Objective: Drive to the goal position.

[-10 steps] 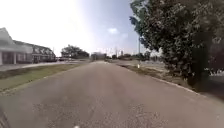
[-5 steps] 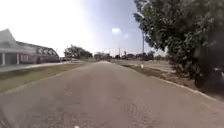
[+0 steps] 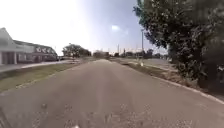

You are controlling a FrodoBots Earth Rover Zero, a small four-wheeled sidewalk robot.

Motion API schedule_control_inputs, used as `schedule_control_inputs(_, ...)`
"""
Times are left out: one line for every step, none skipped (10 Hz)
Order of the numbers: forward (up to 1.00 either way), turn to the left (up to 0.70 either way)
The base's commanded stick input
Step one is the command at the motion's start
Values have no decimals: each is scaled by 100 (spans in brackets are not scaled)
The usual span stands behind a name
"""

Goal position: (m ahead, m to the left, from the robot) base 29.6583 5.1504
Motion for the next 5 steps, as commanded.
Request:
schedule_control_inputs(91, -1)
schedule_control_inputs(91, -2)
schedule_control_inputs(91, -4)
schedule_control_inputs(91, -28)
schedule_control_inputs(91, -13)
